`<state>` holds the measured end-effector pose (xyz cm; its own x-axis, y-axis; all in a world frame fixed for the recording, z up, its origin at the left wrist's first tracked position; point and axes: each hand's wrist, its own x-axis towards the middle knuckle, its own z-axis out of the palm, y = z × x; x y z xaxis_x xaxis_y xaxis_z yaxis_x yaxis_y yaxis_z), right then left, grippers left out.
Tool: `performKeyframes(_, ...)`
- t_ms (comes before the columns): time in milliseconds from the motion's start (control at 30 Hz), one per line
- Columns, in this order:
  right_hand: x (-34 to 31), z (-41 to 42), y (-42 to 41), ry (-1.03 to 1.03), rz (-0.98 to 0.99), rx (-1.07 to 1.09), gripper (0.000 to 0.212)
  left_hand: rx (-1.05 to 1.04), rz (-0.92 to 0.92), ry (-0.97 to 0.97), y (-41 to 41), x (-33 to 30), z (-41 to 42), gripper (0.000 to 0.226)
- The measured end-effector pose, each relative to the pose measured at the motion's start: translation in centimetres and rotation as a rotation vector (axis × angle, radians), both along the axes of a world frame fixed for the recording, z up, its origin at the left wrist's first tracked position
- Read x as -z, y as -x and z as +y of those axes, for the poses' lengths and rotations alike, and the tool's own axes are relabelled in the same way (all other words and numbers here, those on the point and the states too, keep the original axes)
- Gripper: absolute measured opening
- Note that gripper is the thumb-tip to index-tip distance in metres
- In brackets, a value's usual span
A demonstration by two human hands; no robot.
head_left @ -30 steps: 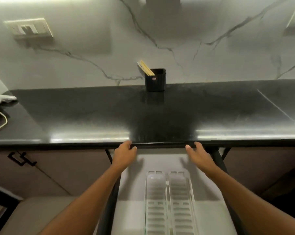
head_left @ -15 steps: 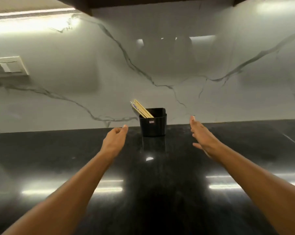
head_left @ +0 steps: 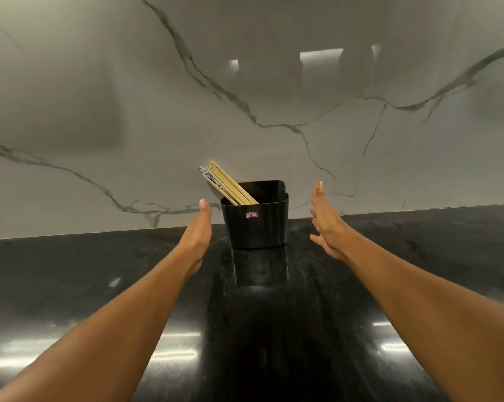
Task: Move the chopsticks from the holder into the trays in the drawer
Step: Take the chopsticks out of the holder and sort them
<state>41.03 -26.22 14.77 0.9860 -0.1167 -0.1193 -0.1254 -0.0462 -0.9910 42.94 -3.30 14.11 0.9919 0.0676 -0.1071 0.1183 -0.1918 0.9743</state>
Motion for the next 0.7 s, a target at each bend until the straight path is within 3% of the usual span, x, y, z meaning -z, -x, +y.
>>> performKeyframes(200, 0.8, 1.7, -2.1, 0.017, -0.018, -0.097, 0.079, 0.091, 0.002, 0.16, -1.8, 0.6, -1.7, 0.069)
performKeyframes(367, 1.1, 2.6, -1.7, -0.022, 0.024, -0.183, 0.083, 0.155, 0.001, 0.172, -1.1, 0.4, -1.9, 0.066)
performKeyframes(700, 2.3, 1.5, 9.1, -0.053, 0.069, -0.209, 0.089, 0.248, 0.0, 0.17, 9.9, 1.3, -0.6, 0.069)
